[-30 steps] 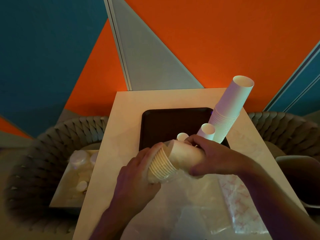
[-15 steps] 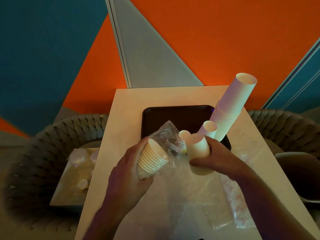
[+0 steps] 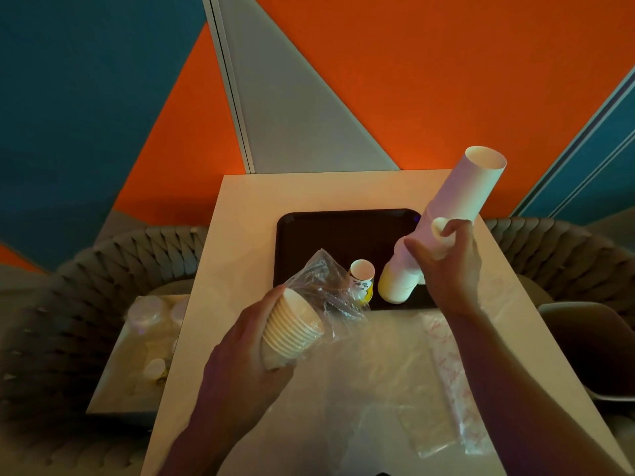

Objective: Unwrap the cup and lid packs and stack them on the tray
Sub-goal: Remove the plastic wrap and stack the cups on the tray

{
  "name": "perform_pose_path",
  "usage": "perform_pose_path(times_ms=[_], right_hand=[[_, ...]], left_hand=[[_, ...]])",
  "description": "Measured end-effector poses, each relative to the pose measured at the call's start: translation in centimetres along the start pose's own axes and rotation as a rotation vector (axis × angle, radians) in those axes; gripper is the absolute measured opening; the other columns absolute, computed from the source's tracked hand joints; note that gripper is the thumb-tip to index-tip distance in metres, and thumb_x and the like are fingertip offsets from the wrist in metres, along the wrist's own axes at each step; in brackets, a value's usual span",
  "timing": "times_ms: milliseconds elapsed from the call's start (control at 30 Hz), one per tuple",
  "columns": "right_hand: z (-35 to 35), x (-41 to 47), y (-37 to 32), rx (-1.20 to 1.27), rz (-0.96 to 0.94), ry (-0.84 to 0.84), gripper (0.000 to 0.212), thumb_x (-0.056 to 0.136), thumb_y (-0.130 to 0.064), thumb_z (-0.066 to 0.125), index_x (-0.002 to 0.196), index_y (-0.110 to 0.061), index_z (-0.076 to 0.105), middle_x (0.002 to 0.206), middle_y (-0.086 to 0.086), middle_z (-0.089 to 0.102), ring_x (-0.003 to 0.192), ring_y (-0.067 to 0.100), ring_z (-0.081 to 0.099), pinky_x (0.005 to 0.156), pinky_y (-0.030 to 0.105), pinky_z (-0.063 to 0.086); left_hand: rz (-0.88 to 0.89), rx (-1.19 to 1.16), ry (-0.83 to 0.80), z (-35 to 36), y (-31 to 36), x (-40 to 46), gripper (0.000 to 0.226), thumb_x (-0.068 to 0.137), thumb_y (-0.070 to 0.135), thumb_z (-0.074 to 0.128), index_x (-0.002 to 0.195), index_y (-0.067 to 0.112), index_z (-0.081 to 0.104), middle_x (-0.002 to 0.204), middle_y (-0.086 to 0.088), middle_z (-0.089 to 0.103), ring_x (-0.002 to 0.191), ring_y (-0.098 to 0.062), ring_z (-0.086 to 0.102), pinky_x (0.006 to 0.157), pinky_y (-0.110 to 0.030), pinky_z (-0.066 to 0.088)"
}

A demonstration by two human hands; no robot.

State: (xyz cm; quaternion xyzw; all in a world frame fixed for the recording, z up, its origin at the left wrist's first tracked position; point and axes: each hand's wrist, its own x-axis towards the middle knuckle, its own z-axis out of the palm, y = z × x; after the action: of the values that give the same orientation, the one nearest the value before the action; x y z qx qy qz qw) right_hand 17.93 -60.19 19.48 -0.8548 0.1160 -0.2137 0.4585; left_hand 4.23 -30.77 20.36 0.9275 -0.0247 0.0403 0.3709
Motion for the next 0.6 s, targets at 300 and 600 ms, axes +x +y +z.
perform_pose_path(times_ms=[300,600], right_hand=[[1.5,2.1,2.1,-0.206,-0.078,0.058,0.041,0.074,-0.043,0.085,0.089,-0.016,0.057,0.096,0.0,0.053,0.086,0.03,0.053,0.07,0.041,0.049],[2.9,1.5,3.1,-0.344,0.028,-0.099,0.043,0.083,-0.047,0.079,0.106,-0.011,0.07,0.119,0.014,0.058,0.087,0.025,0.058,0.074,0.032,0.046]], left_hand=[[0.012,0.023,-0.022,-0.2,-0.5,0.0,0.101,0.072,0.035,0.088,0.141,0.062,0.018,0.132,0.037,0.036,0.116,0.006,0.041,0.079,-0.007,0.035],[0.027,0.026,-0.029,-0.4,-0.9,0.3,0.101,0.073,0.035,0.086,0.137,0.069,0.016,0.128,0.047,0.032,0.118,0.009,0.038,0.083,-0.007,0.033]])
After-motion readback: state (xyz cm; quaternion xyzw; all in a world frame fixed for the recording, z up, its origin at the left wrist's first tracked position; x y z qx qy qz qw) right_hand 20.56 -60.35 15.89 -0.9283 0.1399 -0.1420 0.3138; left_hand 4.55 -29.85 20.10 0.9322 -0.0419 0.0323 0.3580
